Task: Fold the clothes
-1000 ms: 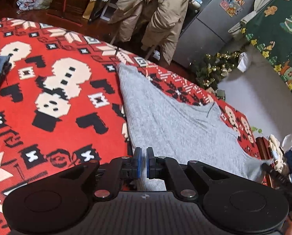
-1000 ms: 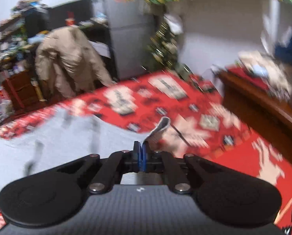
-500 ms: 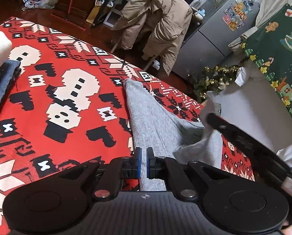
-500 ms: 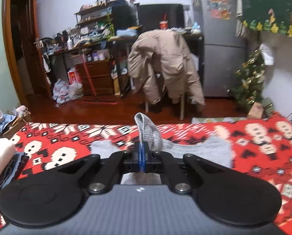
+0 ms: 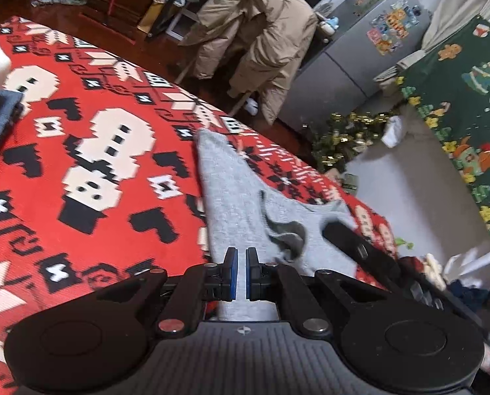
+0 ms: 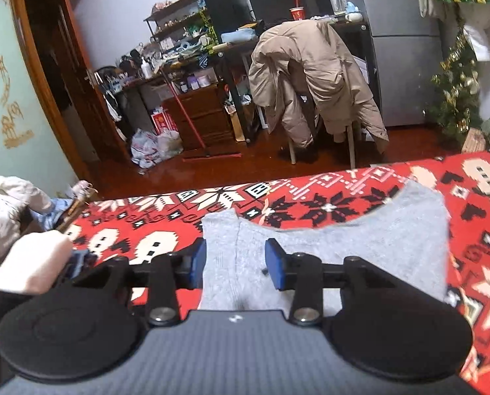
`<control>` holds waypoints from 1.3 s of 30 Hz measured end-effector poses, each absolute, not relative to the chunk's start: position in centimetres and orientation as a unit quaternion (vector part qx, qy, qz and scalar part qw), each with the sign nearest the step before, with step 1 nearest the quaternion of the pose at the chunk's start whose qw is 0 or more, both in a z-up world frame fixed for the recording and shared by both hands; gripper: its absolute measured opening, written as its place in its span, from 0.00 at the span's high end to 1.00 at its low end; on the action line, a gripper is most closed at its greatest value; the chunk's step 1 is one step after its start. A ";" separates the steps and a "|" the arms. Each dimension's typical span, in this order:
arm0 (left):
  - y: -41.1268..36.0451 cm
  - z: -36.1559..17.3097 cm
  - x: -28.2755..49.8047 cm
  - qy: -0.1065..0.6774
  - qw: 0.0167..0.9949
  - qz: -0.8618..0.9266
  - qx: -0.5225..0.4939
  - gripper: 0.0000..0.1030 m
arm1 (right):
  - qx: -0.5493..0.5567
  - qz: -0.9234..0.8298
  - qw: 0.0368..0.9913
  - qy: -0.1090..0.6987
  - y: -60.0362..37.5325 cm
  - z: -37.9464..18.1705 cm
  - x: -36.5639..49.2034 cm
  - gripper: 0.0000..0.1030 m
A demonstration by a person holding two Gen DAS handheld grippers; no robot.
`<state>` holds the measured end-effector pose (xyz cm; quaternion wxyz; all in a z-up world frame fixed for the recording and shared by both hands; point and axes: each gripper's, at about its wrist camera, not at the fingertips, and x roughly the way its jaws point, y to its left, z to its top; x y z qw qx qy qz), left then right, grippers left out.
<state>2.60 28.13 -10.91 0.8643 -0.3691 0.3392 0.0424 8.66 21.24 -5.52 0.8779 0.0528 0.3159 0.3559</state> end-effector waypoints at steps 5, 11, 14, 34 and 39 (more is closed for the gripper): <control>27.2 -11.0 2.8 0.321 0.864 -0.003 -0.388 0.97 | 0.047 0.311 0.888 0.336 14.6 -5.8 7.0 0.57; 25.8 -11.1 3.2 0.316 0.873 -0.011 -0.371 0.96 | -0.042 0.326 0.888 0.323 14.4 -8.2 4.0 0.60; 26.1 -11.1 3.2 0.315 0.874 -0.003 -0.370 0.96 | -0.081 0.358 0.879 0.303 17.2 -9.1 3.5 0.75; 27.5 -11.6 2.9 0.319 0.863 0.010 -0.392 0.95 | -0.088 0.346 0.880 0.312 22.3 -11.0 8.9 0.83; 27.8 -11.4 2.9 0.314 0.864 0.011 -0.394 0.93 | -0.087 0.365 0.873 0.313 21.9 -10.0 7.9 0.96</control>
